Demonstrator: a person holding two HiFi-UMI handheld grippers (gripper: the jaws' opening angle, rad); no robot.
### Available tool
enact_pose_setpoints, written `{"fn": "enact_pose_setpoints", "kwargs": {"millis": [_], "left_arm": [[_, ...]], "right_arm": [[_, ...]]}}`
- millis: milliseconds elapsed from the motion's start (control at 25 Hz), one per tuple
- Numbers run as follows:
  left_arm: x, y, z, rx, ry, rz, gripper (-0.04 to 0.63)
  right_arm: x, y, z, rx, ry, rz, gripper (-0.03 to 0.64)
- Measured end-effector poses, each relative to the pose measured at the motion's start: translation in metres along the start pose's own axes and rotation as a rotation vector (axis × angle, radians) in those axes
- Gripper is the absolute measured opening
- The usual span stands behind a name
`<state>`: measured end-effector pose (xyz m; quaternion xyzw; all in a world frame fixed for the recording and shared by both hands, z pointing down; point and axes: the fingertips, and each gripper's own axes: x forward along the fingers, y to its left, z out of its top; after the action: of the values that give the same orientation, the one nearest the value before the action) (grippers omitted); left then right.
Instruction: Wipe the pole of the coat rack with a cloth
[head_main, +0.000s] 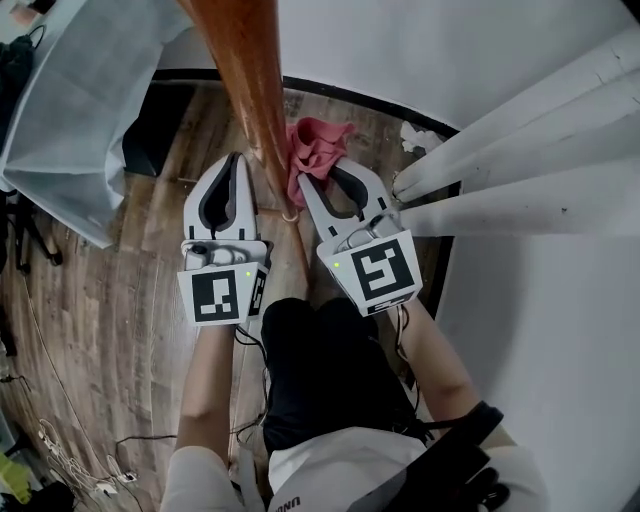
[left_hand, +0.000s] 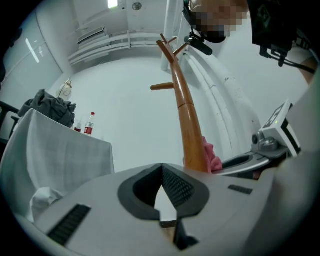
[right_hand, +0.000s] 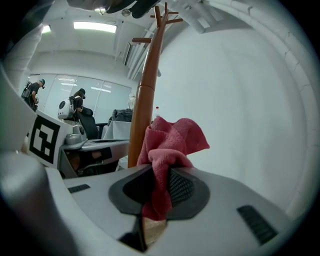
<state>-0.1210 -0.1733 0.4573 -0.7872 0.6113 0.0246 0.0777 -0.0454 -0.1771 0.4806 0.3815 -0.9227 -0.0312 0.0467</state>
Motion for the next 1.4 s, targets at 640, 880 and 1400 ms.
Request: {"fn": "enact_pose_setpoints", "kwargs": {"millis": [640, 880, 1400], "left_arm": [[0.04, 0.026, -0.037, 0.11, -0.091, -0.051, 0.014], [0.045, 0.025, -0.052, 0.134, -0.107, -0.074, 0.014], [0.045, 0.019, -0.07, 0.111, -0.152, -0.074, 0.014]], "right_arm": [[-0.003, 0.003, -0.014, 0.076, -0.184, 0.067, 0.074], [-0.004, 0.007, -0.032, 0.073, -0.212, 0.078, 0.074], [-0.006, 0.016, -0.086, 0.084, -0.173, 0.092, 0.074]]}}
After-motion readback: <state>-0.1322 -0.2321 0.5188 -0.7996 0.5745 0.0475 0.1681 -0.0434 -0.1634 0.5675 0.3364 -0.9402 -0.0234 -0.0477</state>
